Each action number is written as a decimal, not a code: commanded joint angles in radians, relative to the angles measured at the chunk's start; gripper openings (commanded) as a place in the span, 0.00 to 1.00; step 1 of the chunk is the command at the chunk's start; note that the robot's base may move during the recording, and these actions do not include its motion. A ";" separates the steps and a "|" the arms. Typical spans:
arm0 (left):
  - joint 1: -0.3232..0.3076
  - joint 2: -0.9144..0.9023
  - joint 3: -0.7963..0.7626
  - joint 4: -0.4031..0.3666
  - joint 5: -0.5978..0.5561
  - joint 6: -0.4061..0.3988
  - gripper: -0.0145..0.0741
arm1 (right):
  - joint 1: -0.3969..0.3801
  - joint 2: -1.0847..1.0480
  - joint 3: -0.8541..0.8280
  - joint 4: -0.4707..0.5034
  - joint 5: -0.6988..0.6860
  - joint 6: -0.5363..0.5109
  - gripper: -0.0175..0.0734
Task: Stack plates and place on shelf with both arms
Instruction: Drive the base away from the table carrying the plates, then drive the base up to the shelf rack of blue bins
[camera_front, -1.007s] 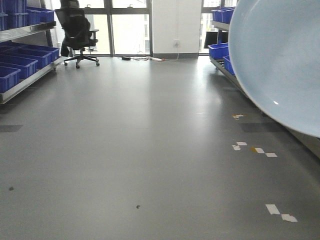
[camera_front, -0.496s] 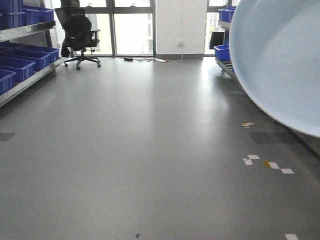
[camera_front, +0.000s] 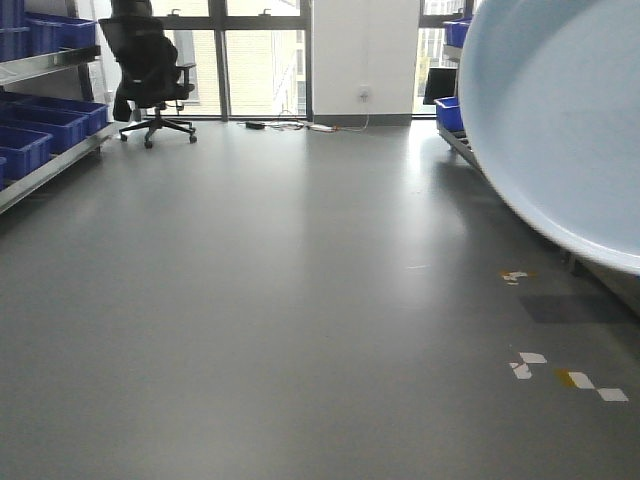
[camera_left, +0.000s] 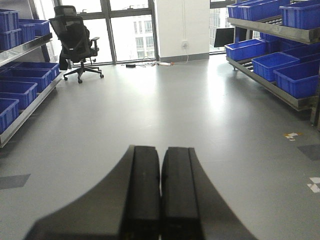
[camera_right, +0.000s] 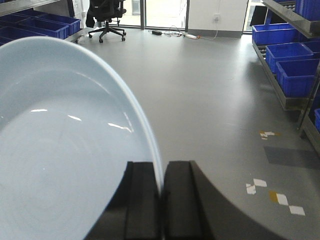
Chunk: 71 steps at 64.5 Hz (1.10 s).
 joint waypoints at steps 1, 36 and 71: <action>0.003 0.007 -0.036 -0.008 -0.090 -0.008 0.26 | -0.006 0.004 -0.032 0.002 -0.103 0.005 0.25; 0.003 0.007 -0.036 -0.008 -0.090 -0.008 0.26 | -0.006 0.004 -0.032 0.002 -0.103 0.005 0.25; 0.003 0.007 -0.036 -0.008 -0.090 -0.008 0.26 | -0.006 0.004 -0.032 0.002 -0.103 0.005 0.25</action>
